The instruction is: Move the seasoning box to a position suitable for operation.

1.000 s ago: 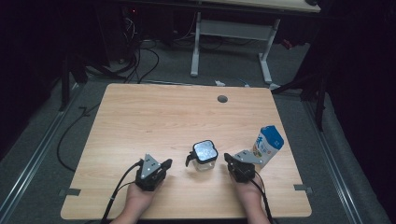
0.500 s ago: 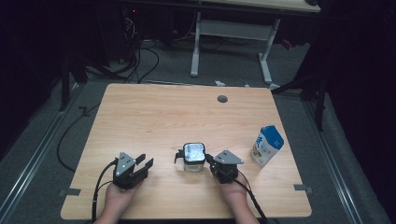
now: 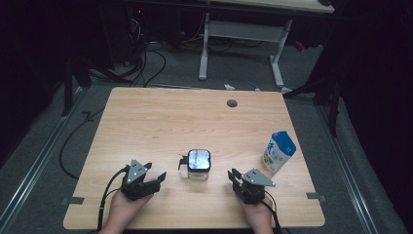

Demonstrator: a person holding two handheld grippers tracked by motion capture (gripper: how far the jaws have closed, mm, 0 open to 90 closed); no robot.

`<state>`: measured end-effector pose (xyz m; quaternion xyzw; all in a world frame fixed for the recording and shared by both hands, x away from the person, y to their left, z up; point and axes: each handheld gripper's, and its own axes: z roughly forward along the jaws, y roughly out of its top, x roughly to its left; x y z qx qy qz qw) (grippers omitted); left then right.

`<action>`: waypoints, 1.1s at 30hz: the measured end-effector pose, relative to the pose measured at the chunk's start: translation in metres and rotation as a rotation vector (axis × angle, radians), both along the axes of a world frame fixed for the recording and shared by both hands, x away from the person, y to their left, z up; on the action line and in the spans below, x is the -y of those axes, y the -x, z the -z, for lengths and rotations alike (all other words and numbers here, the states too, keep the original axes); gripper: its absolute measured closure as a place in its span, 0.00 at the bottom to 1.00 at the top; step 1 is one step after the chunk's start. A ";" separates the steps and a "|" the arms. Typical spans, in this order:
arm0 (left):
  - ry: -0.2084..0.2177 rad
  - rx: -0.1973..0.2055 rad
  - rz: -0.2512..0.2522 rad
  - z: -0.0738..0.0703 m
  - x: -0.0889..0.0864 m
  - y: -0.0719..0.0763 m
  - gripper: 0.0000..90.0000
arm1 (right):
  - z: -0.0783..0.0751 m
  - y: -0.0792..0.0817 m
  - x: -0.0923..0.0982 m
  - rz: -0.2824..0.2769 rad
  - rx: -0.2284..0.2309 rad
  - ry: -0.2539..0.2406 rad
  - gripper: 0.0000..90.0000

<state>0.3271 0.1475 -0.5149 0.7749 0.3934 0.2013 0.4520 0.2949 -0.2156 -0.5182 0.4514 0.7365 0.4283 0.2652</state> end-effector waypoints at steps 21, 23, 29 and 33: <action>0.050 0.045 0.101 -0.046 0.042 -0.011 0.68 | 0.001 0.005 0.012 -0.013 -0.013 0.032 0.80; 0.051 0.043 0.104 -0.050 0.046 -0.014 0.76 | 0.001 0.004 0.013 -0.009 -0.022 0.032 0.80; 0.038 0.074 0.099 -0.054 0.061 -0.018 0.97 | 0.001 0.003 0.014 0.004 -0.039 0.027 0.83; 0.044 0.074 0.114 -0.054 0.067 -0.022 1.00 | 0.000 0.004 0.016 0.005 -0.038 0.015 0.84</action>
